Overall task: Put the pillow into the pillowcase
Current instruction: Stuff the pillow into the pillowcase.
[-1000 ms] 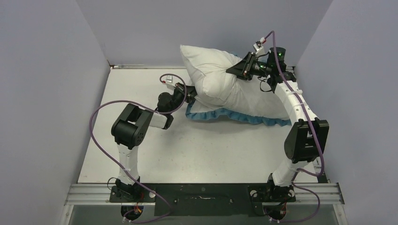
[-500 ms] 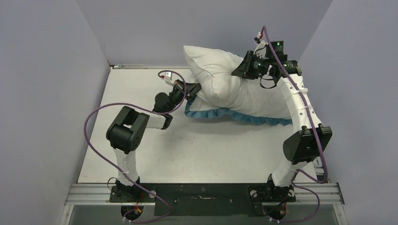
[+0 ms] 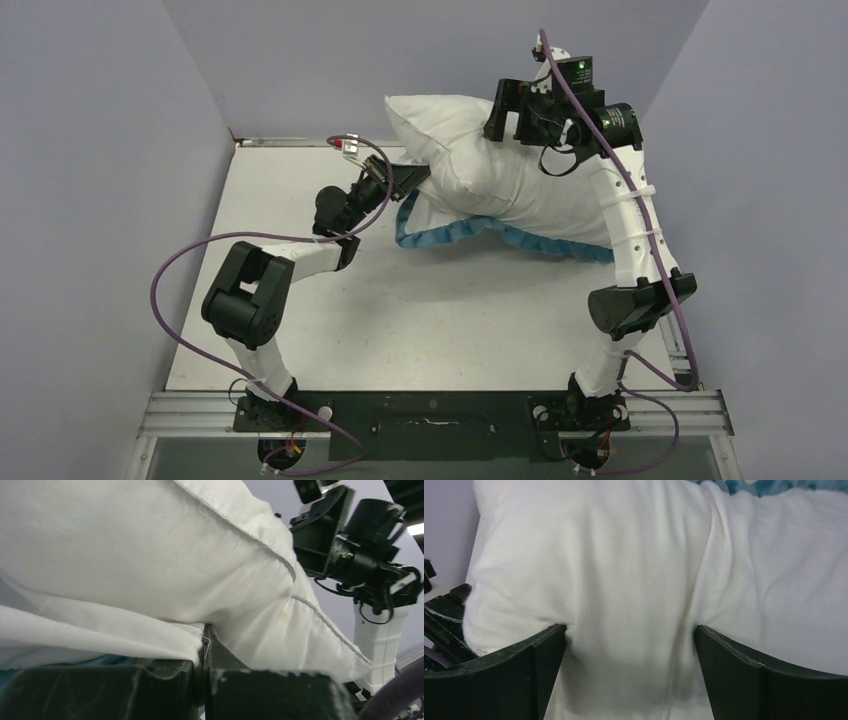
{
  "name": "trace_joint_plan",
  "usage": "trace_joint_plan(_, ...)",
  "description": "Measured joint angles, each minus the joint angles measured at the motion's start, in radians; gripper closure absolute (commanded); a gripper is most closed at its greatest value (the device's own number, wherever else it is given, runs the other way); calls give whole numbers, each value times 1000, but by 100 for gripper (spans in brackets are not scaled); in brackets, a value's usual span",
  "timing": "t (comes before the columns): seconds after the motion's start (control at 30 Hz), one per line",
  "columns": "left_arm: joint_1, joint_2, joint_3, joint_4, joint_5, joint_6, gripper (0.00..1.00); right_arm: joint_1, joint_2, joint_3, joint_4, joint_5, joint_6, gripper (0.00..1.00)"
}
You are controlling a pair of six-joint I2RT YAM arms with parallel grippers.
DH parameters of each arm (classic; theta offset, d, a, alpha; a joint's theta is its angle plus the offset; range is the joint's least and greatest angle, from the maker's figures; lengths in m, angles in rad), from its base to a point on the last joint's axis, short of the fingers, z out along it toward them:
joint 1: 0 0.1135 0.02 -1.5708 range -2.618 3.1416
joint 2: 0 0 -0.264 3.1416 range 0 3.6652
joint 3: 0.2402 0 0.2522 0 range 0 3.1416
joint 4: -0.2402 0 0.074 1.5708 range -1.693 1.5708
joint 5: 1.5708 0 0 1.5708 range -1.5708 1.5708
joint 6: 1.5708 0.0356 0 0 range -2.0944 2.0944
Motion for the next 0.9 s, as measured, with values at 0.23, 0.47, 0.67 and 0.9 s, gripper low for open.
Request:
trace_joint_plan(0.23,0,-27,22,-62,6,45,100,193,-5,129,8,185,-92,5)
trace_joint_plan(0.47,-1,-27,42,-121,6,61,100,214,-77,27,121,37,-140,8)
trace_joint_plan(0.67,-1,-27,71,-161,6,68,100,222,-75,27,94,-146,-156,12)
trace_joint_plan(0.9,-1,-27,72,-206,5,72,100,222,-81,-71,82,-360,-156,42)
